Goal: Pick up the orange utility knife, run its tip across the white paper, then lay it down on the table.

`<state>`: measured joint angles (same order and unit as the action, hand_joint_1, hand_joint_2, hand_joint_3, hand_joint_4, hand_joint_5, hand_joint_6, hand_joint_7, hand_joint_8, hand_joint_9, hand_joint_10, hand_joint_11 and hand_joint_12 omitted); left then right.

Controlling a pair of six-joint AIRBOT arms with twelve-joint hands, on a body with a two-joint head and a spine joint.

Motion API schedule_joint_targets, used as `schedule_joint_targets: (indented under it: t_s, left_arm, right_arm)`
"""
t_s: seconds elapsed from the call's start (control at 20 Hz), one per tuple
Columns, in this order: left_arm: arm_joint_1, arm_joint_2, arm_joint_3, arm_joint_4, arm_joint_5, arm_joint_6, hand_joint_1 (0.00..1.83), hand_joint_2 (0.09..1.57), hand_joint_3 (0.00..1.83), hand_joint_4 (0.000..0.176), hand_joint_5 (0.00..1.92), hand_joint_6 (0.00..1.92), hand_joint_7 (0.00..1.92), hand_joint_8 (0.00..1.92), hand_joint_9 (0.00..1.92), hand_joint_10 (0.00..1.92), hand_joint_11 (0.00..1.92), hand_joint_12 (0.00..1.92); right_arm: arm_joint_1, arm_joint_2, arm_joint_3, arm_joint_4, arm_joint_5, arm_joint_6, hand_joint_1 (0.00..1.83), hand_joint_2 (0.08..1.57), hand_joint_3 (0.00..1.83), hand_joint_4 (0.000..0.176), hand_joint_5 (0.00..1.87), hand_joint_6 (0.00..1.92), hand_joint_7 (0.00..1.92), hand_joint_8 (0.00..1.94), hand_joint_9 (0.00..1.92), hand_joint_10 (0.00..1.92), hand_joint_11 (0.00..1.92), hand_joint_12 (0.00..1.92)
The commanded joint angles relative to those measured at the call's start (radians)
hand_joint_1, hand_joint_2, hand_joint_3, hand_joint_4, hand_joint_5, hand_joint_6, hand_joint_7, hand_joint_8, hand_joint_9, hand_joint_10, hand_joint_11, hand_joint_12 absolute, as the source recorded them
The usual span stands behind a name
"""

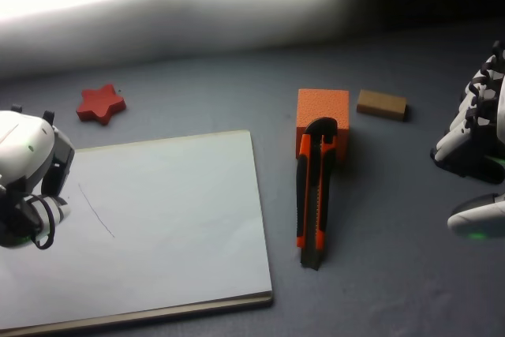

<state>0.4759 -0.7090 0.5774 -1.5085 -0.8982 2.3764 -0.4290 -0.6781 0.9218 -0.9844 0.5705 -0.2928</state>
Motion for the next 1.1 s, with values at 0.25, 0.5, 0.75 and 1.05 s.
schedule_joint_targets:
  t_s: [0.25, 0.5, 0.75, 1.05]
  left_arm:
    - [-0.009, 0.000, 0.002, 0.053, -0.058, -0.036, 0.00, 1.15, 0.01, 0.000, 0.00, 0.00, 0.00, 0.00, 0.00, 0.00, 0.00, 0.00]
    - [-0.008, -0.004, 0.004, 0.053, -0.058, -0.069, 0.00, 1.12, 0.00, 0.000, 0.00, 0.00, 0.00, 0.00, 0.00, 0.00, 0.01, 0.00]
    - [-0.010, -0.005, 0.005, 0.059, -0.071, -0.097, 0.00, 1.12, 0.00, 0.000, 0.00, 0.00, 0.00, 0.00, 0.00, 0.00, 0.00, 0.00]
    - [-0.011, -0.006, 0.006, 0.052, -0.087, -0.108, 0.00, 1.13, 0.00, 0.000, 0.00, 0.00, 0.00, 0.00, 0.00, 0.00, 0.00, 0.00]
  right_arm:
    - [0.005, 0.005, -0.006, 0.046, 0.067, -0.004, 0.00, 1.19, 0.06, 0.000, 0.00, 0.00, 0.00, 0.00, 0.00, 0.00, 0.00, 0.00]
    - [0.021, -0.015, -0.001, 0.004, 0.095, -0.094, 0.04, 1.15, 0.02, 0.000, 0.00, 0.00, 0.00, 0.00, 0.00, 0.00, 0.00, 0.00]
    - [0.156, -0.149, 0.086, -0.310, 0.062, 0.203, 0.61, 1.04, 0.00, 0.000, 0.00, 0.00, 0.00, 0.00, 0.00, 0.00, 0.00, 0.00]
    - [0.184, -0.314, 0.145, -0.550, -0.124, 0.329, 1.15, 1.03, 0.00, 0.000, 0.00, 0.00, 0.00, 0.00, 0.00, 0.00, 0.00, 0.00]
